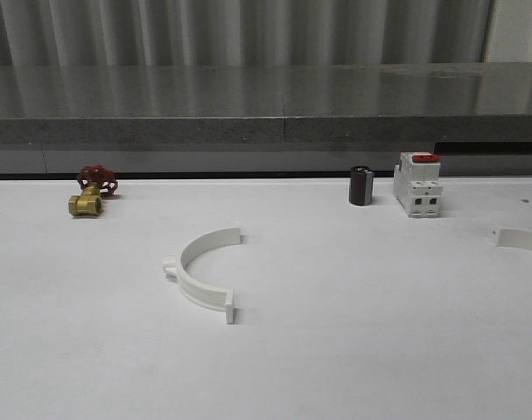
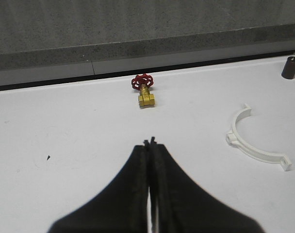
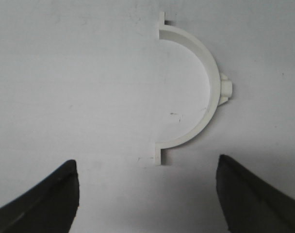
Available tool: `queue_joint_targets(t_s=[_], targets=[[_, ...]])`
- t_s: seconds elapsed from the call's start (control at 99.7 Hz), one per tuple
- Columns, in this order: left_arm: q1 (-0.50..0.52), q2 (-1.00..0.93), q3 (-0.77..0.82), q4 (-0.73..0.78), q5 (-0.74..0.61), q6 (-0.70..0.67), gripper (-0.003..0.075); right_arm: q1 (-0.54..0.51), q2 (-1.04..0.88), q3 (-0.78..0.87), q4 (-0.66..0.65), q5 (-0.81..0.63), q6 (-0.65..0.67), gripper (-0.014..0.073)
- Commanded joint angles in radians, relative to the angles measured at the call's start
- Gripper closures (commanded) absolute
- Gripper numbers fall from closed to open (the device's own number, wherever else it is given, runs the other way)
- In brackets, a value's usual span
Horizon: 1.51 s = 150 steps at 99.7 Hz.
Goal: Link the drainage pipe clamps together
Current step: 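Grasp the other white clamp half by its end with the right gripper, then carry the clamp half to the placed half, aligning the open ends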
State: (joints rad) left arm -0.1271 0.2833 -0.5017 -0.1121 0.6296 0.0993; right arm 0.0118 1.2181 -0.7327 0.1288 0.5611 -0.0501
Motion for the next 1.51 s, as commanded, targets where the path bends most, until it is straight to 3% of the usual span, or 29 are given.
queue_joint_targets(t_s=[0.0, 0.452, 0.823, 1.234, 1.334, 1.495], targets=[[0.003, 0.008, -0.026, -0.011, -0.068, 0.001, 0.0740, -0.006, 0.000, -0.036, 0.011, -0.080, -0.001, 0.0010], [0.003, 0.008, -0.026, -0.011, -0.068, 0.001, 0.0740, -0.164, 0.302, -0.238, 0.011, 0.020, -0.026, 0.0010], [0.003, 0.008, -0.026, -0.011, -0.068, 0.001, 0.0740, -0.166, 0.535, -0.374, 0.011, 0.064, -0.127, 0.0010], [0.003, 0.008, -0.026, -0.011, -0.068, 0.001, 0.0740, -0.166, 0.596, -0.381, 0.011, 0.070, -0.142, 0.0016], [0.003, 0.008, -0.026, -0.011, -0.068, 0.001, 0.0740, -0.166, 0.596, -0.381, 0.011, 0.078, -0.142, 0.0111], [0.003, 0.008, -0.026, -0.011, -0.068, 0.001, 0.0740, -0.166, 0.596, -0.381, 0.016, 0.094, -0.141, 0.0416]])
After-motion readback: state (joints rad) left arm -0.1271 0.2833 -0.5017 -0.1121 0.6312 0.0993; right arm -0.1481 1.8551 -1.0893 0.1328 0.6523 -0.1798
